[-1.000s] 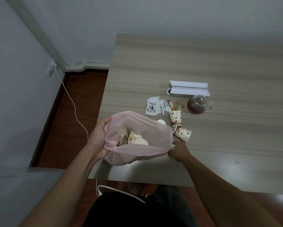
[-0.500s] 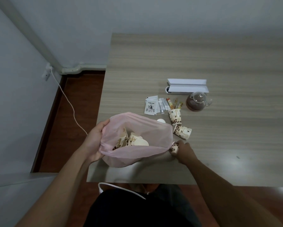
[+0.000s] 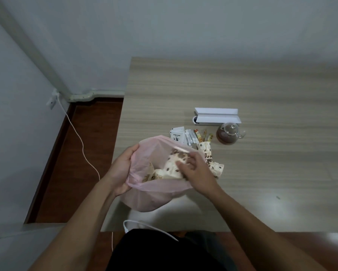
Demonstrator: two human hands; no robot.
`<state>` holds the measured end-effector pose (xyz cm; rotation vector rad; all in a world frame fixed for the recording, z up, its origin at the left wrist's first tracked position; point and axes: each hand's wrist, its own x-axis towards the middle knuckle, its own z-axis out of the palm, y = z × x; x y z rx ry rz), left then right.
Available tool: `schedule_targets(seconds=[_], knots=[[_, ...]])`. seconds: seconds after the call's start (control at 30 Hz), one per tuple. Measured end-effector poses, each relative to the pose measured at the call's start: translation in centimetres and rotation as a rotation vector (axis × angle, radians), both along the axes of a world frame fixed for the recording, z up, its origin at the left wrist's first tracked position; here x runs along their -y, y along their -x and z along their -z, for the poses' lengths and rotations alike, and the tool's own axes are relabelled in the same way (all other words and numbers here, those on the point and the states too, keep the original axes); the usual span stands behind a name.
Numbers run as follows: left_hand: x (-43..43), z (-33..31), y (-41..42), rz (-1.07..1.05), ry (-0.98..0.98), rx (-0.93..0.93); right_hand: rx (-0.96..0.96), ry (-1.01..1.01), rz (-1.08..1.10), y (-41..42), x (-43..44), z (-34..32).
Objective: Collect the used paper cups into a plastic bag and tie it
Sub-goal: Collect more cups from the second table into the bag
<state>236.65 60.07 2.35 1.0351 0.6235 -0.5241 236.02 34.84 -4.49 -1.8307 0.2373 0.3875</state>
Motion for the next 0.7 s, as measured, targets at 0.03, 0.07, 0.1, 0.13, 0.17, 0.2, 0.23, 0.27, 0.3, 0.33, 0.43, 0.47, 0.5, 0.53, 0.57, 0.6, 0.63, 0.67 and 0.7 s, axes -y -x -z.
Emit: schedule_targets(seconds=[0.03, 0.07, 0.1, 0.13, 0.17, 0.2, 0.23, 0.27, 0.3, 0.33, 0.43, 0.47, 0.5, 0.53, 0.57, 0.6, 0.63, 0.67, 0.7], knots=[[0.2, -0.3, -0.1, 0.016, 0.001, 0.005, 0.012, 0.003, -0.092, 0.1, -1.5, 0.1], [0.4, -0.7, -0.1, 0.034, 0.004, 0.009, 0.02, 0.016, -0.164, 0.2, -2.9, 0.3], [0.5, -1.0, -0.2, 0.049, 0.005, 0.015, 0.018, 0.023, -0.226, 0.2, -4.2, 0.5], [0.5, -1.2, -0.3, 0.055, 0.009, 0.02, 0.006, 0.04, -0.29, 0.1, -5.4, 0.5], [0.5, -1.4, -0.4, 0.061, 0.017, 0.021, -0.002, 0.065, -0.36, 0.1, -6.4, 0.6], [0.5, -1.6, -0.5, 0.066, 0.018, 0.024, -0.004, 0.101, -0.43, 0.0, -7.4, 0.5], [0.5, -1.7, -0.5, 0.067, 0.015, 0.028, 0.004, 0.145, -0.493, 0.1, -8.2, 0.5], [0.4, -1.6, -0.6, 0.066, 0.011, 0.033, 0.015, 0.195, -0.547, 0.1, -8.8, 0.6], [0.3, -1.5, -0.6, 0.061, 0.007, 0.038, 0.033, 0.246, -0.593, 0.2, -9.3, 0.8], [0.3, -1.5, -0.5, 0.062, 0.006, 0.043, 0.048, 0.298, -0.633, 0.3, -9.7, 1.0], [0.5, -1.1, -0.2, 0.072, 0.013, 0.058, 0.047, 0.422, -0.714, 0.8, -10.1, 1.6], [0.6, -1.0, 0.0, 0.065, 0.01, 0.056, 0.039, 0.442, -0.739, 0.9, -9.9, 2.1], [0.7, -0.8, 0.1, 0.057, 0.008, 0.056, 0.036, 0.454, -0.755, 0.9, -9.7, 2.3], [0.7, -0.6, 0.1, 0.045, 0.013, 0.054, 0.026, 0.462, -0.744, 0.9, -9.4, 2.6], [0.7, -0.5, 0.1, 0.044, 0.021, 0.051, 0.015, 0.466, -0.705, 0.8, -9.0, 2.8], [0.7, -0.3, 0.1, 0.042, 0.031, 0.047, 0.011, 0.459, -0.647, 0.5, -8.5, 2.8], [0.6, -0.2, 0.0, 0.034, 0.037, 0.04, 0.017, 0.459, -0.58, 0.0, -7.8, 2.9], [0.5, -0.1, -0.1, 0.023, 0.028, 0.038, 0.043, 0.48, -0.508, -0.5, -6.9, 3.1], [0.3, 0.0, -0.2, 0.014, 0.015, 0.038, 0.085, 0.52, -0.431, -1.2, -5.8, 3.3]])
